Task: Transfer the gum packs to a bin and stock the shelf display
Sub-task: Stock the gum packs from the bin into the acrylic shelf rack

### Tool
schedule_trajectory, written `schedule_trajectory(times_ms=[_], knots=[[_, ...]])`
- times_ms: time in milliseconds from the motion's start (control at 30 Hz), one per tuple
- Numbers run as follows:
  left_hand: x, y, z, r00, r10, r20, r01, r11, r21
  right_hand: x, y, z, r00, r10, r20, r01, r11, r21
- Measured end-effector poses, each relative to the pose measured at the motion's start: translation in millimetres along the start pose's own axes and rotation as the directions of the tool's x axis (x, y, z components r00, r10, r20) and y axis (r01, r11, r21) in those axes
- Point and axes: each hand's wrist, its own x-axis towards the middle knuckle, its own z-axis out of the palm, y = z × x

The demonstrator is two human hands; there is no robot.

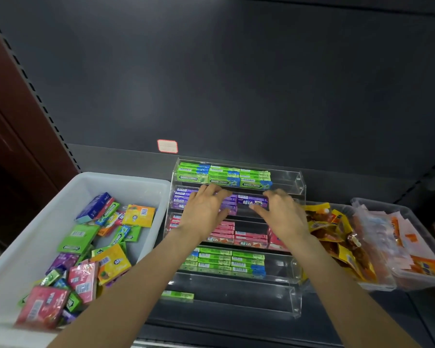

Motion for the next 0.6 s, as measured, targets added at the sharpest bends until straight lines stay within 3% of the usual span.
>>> schedule_trajectory(times_ms=[133,333,433,600], knots=[[-23,-25,-21,0.995,-0.059,-0.082,0.052,0.995,-0.082,-9,-44,-3,0.994,-0.109,-0.020,0.111,0.978,0.174],[-81,-101,-59,0.957,-0.250,-0.149,0.217,0.954,-0.206,-22,-140,21,0.964,-0.264,0.015,0.226,0.852,0.472],[-119,-157,-72,0.919,-0.373,-0.128,0.334,0.909,-0.251,-32,-192,42,0.943,-0.327,0.055,0.252,0.814,0.524],[-184,-255,-89,0.868,-0.491,-0.070,0.473,0.862,-0.183,-60,-279,81,0.917,-0.372,0.146,0.238,0.802,0.547]])
